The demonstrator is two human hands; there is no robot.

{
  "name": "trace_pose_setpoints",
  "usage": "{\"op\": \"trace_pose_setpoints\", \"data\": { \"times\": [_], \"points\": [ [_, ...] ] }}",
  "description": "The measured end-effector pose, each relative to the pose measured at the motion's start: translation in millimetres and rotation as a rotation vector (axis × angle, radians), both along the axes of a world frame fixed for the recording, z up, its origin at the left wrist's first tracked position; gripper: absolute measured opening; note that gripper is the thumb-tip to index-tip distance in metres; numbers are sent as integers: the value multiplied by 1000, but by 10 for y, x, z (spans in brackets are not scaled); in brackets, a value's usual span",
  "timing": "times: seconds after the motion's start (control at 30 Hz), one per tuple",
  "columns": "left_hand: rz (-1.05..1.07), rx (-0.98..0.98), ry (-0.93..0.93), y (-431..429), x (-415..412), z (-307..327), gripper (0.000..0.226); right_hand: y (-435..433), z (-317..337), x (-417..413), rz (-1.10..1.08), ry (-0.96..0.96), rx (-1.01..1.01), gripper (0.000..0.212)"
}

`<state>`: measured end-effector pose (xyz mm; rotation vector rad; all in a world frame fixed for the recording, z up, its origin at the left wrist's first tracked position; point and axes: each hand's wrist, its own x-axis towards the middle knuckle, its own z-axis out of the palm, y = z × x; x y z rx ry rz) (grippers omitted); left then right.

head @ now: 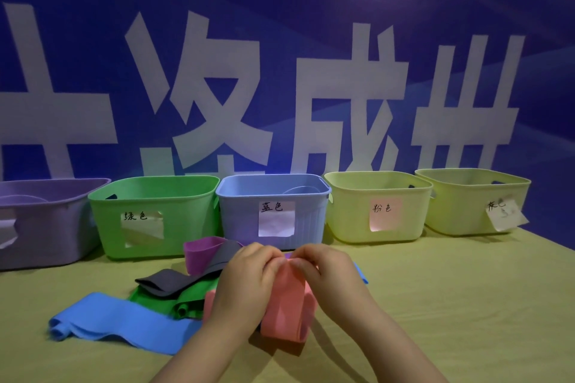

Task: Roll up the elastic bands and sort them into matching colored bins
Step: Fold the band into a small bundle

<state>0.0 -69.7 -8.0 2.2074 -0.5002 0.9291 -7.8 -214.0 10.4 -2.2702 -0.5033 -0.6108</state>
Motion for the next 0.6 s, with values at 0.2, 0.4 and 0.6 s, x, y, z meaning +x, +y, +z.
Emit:
{"op": "trace_pose_setpoints", "data": {
  "times": [0.2,0.4,0.6],
  "points": [
    [-32,-63,44,-1,-43,9,7,-18,-31,20,-46,8,-32,19],
    [-24,-49,52,-8,-54,18,19,-27,-39,35,-40,-4,-41,19],
    [2,-31,2,10,-13,2,16,-19,-1,-13,12,-32,22,17]
  ]
}}
